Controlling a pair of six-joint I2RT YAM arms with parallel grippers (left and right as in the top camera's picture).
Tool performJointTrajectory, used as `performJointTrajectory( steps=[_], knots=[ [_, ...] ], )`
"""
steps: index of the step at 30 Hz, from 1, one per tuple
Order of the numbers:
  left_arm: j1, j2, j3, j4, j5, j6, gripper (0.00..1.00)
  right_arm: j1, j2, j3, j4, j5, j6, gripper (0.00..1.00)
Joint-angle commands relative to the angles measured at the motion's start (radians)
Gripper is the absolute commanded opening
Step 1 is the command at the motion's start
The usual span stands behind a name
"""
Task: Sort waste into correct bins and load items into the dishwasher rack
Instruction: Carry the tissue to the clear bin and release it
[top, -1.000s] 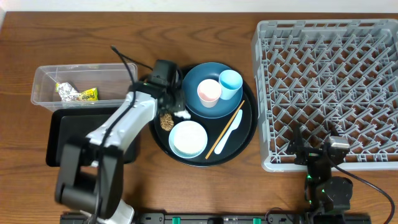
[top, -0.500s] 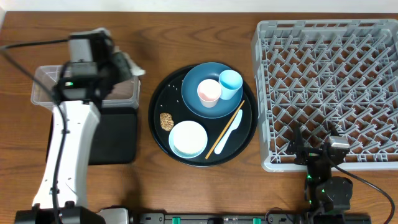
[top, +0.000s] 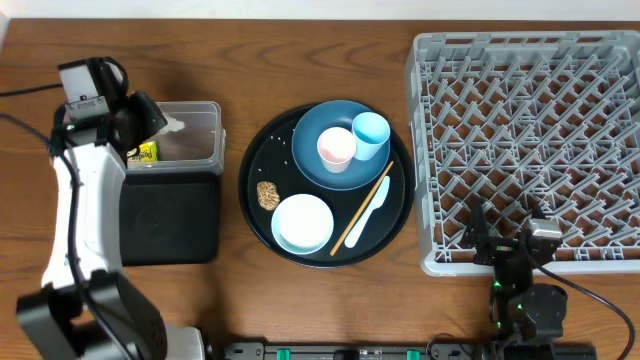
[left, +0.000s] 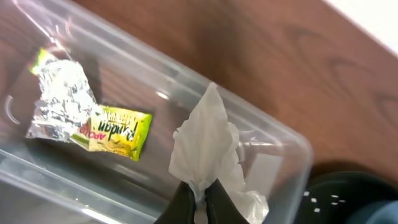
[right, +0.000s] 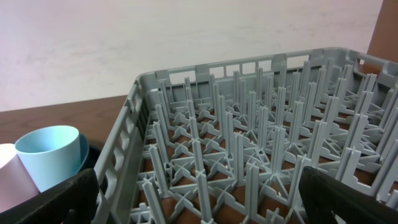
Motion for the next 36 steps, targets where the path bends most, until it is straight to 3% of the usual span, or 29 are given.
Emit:
performJointTrajectory(
  steps=[1, 13, 19, 21, 28, 36],
  knots=[
    [0.019, 0.058, 0.011, 0.004, -0.009, 0.012, 0.06, 0.008, 0.0, -0.002, -0.003, 0.01, -0.011, 0.99],
    [0.07, 0.165, 0.011, 0.043, -0.009, 0.012, 0.07, 0.008, 0.0, -0.002, -0.003, 0.01, -0.011, 0.99],
    [0.07, 0.164, 0.011, 0.069, -0.008, 0.012, 0.51, 0.008, 0.0, -0.002, -0.003, 0.01, -0.011, 0.99],
    [0.07, 0.163, 0.011, 0.073, -0.008, 0.012, 0.58, 0.008, 0.0, -0.002, -0.003, 0.01, -0.011, 0.99],
    [0.07, 0.108, 0.022, 0.089, -0.008, 0.012, 0.59, 0.008, 0.0, -0.002, -0.003, 0.01, -0.011, 0.99],
    [0.066, -0.087, 0.028, 0.06, -0.008, -0.018, 0.58, 0.008, 0.0, -0.002, -0.003, 0.01, -0.011, 0.99]
  ],
)
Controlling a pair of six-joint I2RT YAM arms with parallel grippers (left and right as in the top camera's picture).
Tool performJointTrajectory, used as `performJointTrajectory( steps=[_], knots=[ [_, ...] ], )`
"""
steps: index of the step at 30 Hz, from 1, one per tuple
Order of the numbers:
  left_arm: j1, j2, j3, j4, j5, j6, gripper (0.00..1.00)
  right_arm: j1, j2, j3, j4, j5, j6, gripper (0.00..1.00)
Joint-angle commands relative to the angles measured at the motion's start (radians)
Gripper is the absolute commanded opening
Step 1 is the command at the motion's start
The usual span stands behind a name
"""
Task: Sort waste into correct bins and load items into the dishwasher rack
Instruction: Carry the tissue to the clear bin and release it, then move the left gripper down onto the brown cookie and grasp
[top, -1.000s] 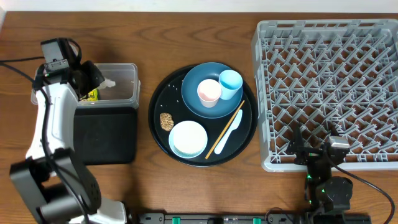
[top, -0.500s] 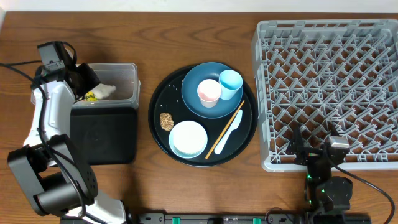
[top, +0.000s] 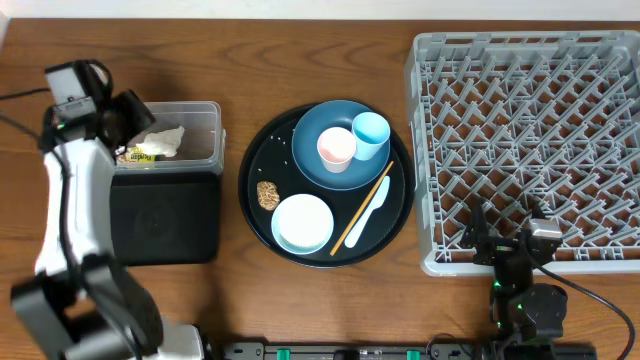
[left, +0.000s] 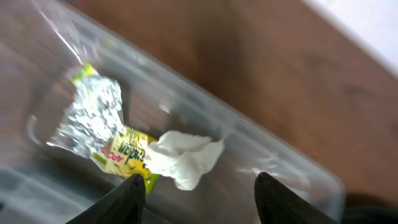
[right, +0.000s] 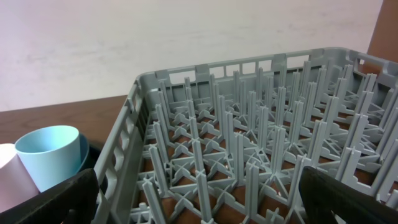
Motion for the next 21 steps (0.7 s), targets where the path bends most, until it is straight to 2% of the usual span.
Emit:
performJointTrajectory(
  steps=[1, 6, 9, 14, 18, 21],
  knots=[
    [-0.004, -0.11, 0.028, -0.033, -0.009, -0.04, 0.58, 0.008, 0.0, -0.002, -0.003, 0.01, -0.011, 0.99],
    [-0.061, -0.219, 0.028, -0.16, -0.002, -0.049, 0.58, 0.008, 0.0, -0.002, -0.003, 0.01, -0.011, 0.99],
    [-0.139, -0.252, 0.028, -0.298, -0.002, -0.048, 0.59, 0.008, 0.0, -0.002, -0.003, 0.01, -0.011, 0.99],
    [-0.27, -0.246, 0.014, -0.473, -0.003, -0.049, 0.69, 0.008, 0.0, -0.002, -0.003, 0.01, -0.011, 0.99],
    [-0.364, -0.245, -0.034, -0.511, -0.016, -0.05, 0.7, 0.008, 0.0, -0.002, -0.003, 0.01, -0.011, 0.99],
    [-0.435, -0.244, -0.08, -0.51, -0.082, -0.074, 0.7, 0.008, 0.0, -0.002, -0.003, 0.01, -0.011, 0.99]
  ],
)
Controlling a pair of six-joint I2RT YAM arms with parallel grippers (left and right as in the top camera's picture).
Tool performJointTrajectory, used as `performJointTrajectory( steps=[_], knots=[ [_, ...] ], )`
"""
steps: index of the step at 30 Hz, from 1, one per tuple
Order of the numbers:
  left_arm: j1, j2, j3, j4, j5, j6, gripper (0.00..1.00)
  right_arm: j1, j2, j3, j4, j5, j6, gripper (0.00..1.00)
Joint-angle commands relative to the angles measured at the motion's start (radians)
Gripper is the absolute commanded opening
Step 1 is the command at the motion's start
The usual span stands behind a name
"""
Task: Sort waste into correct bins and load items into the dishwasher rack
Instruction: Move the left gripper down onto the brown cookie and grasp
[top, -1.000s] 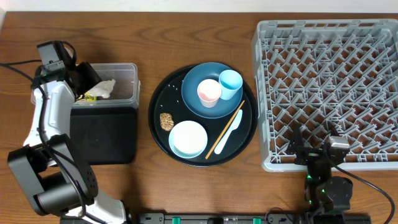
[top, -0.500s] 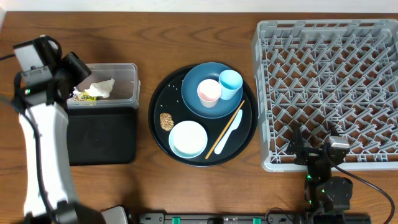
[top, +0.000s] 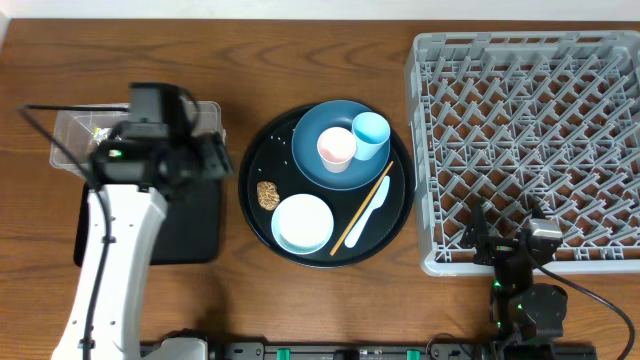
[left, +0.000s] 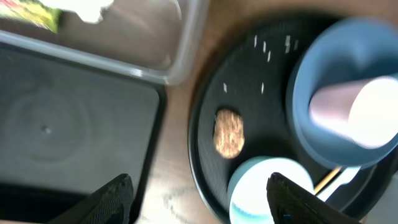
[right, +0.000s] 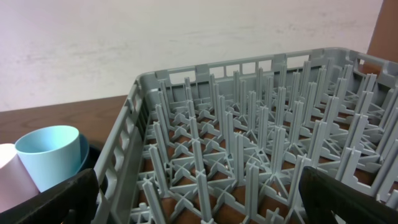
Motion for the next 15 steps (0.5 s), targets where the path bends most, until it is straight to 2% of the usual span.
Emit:
performJointTrajectory(
  steps=[1, 8, 15],
  knots=[
    [-0.08, 0.005, -0.064, -0.003, -0.093, -0.033, 0.7, 0.008, 0.0, -0.002, -0.004, 0.01, -0.012, 0.99],
    [-0.186, 0.006, -0.169, 0.065, -0.132, -0.063, 0.7, 0.008, 0.0, -0.002, -0.004, 0.01, -0.012, 0.99],
    [-0.219, 0.019, -0.245, 0.18, -0.129, -0.092, 0.7, 0.008, 0.0, -0.002, -0.004, 0.01, -0.012, 0.99]
  ],
)
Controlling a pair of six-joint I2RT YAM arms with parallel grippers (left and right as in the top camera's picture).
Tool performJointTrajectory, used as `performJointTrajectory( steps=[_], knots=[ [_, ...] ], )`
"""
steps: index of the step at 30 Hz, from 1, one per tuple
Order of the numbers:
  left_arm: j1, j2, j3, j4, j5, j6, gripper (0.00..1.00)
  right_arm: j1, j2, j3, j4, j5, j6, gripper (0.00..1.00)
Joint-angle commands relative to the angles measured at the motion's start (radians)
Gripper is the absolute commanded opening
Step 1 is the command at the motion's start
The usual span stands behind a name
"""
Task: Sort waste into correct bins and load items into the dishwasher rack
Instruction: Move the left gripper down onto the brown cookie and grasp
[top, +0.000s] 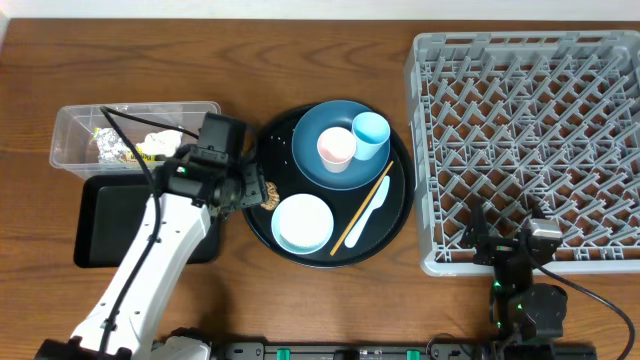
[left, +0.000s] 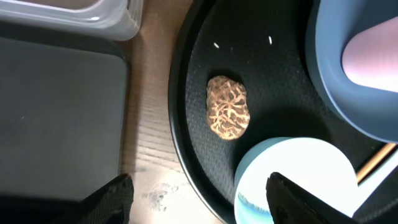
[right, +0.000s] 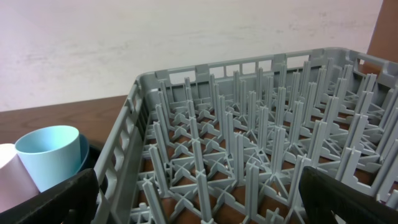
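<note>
My left gripper (top: 252, 186) hangs open over the left side of the round black tray (top: 400, 232), nothing between its fingers. Just beyond its fingertips lies a brown crumbly food piece (left: 227, 116). The tray also holds a white bowl (top: 302, 222), a blue plate (top: 312, 125) carrying a pink cup (top: 336, 148) and a light blue cup (top: 371, 132), a wooden chopstick (top: 352, 222) and a white spoon (top: 372, 210). The clear bin (top: 70, 130) holds a foil wrapper and a white napkin (top: 160, 140). My right gripper (right: 199, 202) rests open at the grey dishwasher rack's (top: 530, 130) front edge.
A black bin (top: 105, 225) lies in front of the clear bin, left of the tray. The rack fills the right side of the wooden table. Bare wood shows between tray and rack.
The left gripper, still open, has shifted right from the bins' right edge to the tray's left side, over the brown food piece. The right arm has not moved.
The left gripper was shut on a white napkin over the clear bin. Then it was open and the napkin lay in the bin beside the wrapper. After that it stood between bins and tray, and now over the brown piece.
</note>
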Motion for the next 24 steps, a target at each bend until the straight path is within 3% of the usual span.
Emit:
performJointTrajectory(
  steps=[1, 10, 24],
  knots=[
    [-0.016, 0.019, -0.023, 0.027, -0.02, -0.029, 0.7, 0.008, 0.0, -0.002, -0.003, 0.01, -0.011, 0.99],
    [-0.086, 0.137, -0.026, 0.132, -0.021, -0.03, 0.69, 0.008, 0.0, -0.002, -0.003, 0.01, -0.011, 0.99],
    [-0.089, 0.315, -0.026, 0.209, -0.02, -0.053, 0.69, 0.008, 0.0, -0.002, -0.003, 0.01, -0.011, 0.99]
  ],
)
